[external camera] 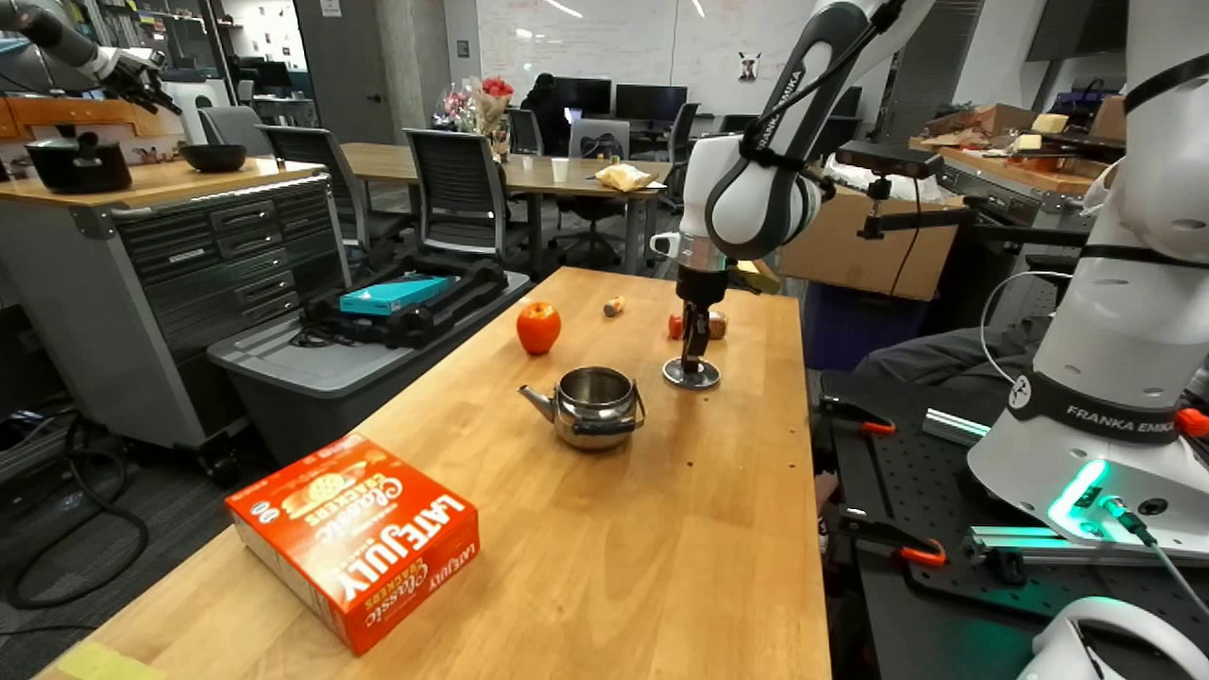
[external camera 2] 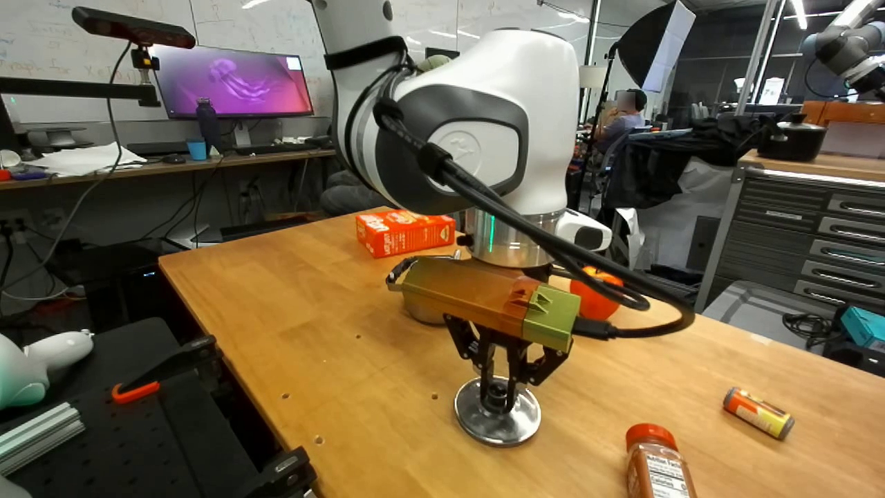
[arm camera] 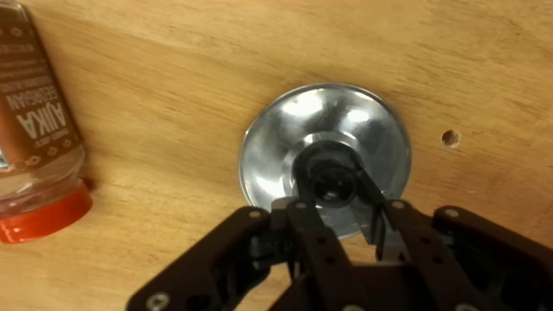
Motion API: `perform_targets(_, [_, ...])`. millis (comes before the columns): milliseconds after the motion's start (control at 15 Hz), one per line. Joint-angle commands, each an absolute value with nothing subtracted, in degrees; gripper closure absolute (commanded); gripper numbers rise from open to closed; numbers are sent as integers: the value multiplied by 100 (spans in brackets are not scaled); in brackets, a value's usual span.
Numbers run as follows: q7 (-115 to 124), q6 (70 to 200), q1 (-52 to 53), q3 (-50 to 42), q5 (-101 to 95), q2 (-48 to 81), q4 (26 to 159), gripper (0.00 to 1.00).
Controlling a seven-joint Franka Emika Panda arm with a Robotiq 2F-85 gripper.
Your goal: Use the silver lid to cover the silver teapot
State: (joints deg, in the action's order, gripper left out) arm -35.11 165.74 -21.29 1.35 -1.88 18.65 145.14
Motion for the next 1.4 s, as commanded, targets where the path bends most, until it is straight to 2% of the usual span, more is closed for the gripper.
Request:
perform_targets(0, [-3629,16617,-2266,278,20,1742,14583,92])
perform_targets(1333, [-2188,15471,-1168,89,74,707,14489,93])
